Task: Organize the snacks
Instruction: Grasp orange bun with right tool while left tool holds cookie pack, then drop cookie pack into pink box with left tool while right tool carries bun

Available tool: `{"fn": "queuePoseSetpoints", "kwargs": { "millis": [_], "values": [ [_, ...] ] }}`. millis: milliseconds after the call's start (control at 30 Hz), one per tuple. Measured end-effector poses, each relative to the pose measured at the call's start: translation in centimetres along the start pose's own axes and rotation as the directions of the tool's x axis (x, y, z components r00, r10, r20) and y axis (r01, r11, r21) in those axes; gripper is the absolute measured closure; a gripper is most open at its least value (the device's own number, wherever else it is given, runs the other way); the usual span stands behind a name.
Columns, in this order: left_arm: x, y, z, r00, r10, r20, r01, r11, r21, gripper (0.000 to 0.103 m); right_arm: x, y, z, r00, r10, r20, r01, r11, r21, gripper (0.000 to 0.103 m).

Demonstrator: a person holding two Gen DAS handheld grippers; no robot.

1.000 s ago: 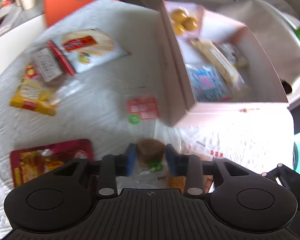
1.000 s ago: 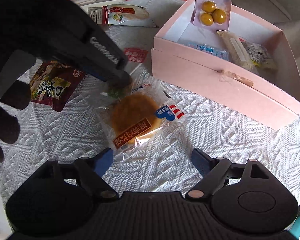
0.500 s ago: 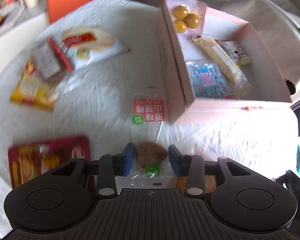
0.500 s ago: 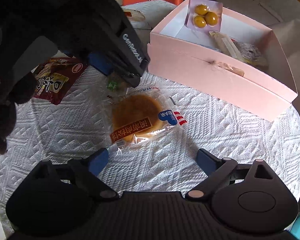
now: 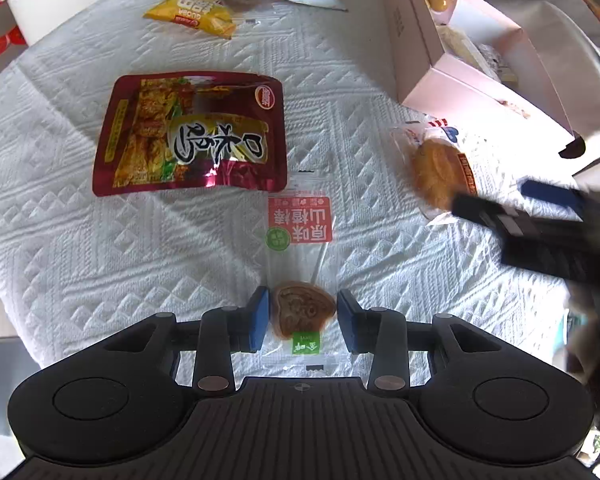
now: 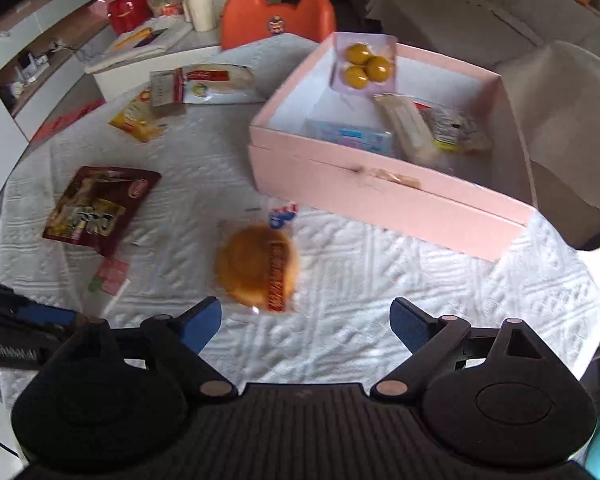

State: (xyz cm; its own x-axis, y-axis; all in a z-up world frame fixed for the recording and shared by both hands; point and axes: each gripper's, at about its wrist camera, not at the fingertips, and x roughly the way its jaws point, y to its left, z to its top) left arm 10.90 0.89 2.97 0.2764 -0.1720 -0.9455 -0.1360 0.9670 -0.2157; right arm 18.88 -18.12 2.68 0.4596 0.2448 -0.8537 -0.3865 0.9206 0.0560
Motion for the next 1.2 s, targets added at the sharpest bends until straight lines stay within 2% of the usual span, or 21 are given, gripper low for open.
{"fn": "queuePoseSetpoints", "kwargs": {
  "millis": [133,167,200,233,267,433,600,700,767,867,967,1100,1200],
  "values": [
    [0.0,-0.1,-0.4,1.000,-0.005,0.030,0.005,1.000,0.006,0.058,3.4,2.1,2.9,0.999,0.009,-0.037,-0.009,1.000,-0.005,0.013],
    [0.0,0.0,-0.4,0.999,-0.009,0.034,0.008,1.000,0.007,0.057,4.2,2.5,3.4,0.998,-0.007,-0.066,0.007,1.000,-0.001,0.019],
    [0.0,0.1,-0.4,0.999,-0.011,0.037,0.011,1.000,0.007,0.057,4.6,2.7,3.7,0.996,0.001,-0.088,-0.001,1.000,0.004,0.039],
    [0.0,0.1,-0.3,0.999,-0.013,0.038,0.013,1.000,0.008,0.057,4.5,2.8,3.7,0.995,0.014,-0.099,-0.013,1.000,0.010,0.047],
    [0.1,0.1,-0.2,0.999,-0.016,0.036,0.015,1.000,0.007,0.057,4.2,2.8,3.5,0.995,0.038,-0.097,-0.036,0.999,0.016,0.048],
    [0.3,-0.2,0.4,1.000,-0.014,0.000,0.014,0.999,0.049,0.057,1.5,2.7,0.4,0.990,0.054,-0.132,-0.050,0.998,0.037,0.048],
    [0.4,-1.1,0.2,0.999,-0.007,-0.036,0.014,0.984,0.175,0.055,-0.6,1.6,-2.8,0.978,0.039,-0.204,-0.016,0.994,0.111,0.048],
    [0.5,-1.1,-0.1,0.999,-0.028,-0.036,0.036,0.970,0.242,0.051,-1.2,1.4,-4.2,0.972,0.029,-0.235,-0.001,0.993,0.119,0.048],
    [0.5,-1.0,-0.2,0.999,-0.035,-0.033,0.042,0.967,0.251,0.052,-1.4,1.7,-4.9,0.972,0.010,-0.233,0.010,0.996,0.085,0.048],
    [0.3,-1.1,-0.5,1.000,-0.024,-0.018,0.028,0.969,0.247,0.057,-1.8,2.5,-5.3,0.977,-0.026,-0.212,0.031,0.999,0.021,0.048],
    [-0.4,-0.7,-0.9,0.998,-0.069,-0.016,0.070,0.979,0.193,0.061,-2.3,2.5,-5.3,0.978,-0.020,-0.206,0.025,0.999,0.022,0.048],
    [-3.4,-2.6,-1.7,0.994,-0.101,0.036,0.090,0.968,0.233,0.062,-3.6,1.7,-5.4,0.982,-0.014,-0.190,0.019,1.000,0.023,0.049],
    [-6.8,-4.7,0.1,0.981,-0.166,0.102,0.140,0.965,0.224,0.062,-4.6,0.4,-5.4,0.982,-0.004,-0.187,0.013,0.999,0.047,0.051]
  ]
}}
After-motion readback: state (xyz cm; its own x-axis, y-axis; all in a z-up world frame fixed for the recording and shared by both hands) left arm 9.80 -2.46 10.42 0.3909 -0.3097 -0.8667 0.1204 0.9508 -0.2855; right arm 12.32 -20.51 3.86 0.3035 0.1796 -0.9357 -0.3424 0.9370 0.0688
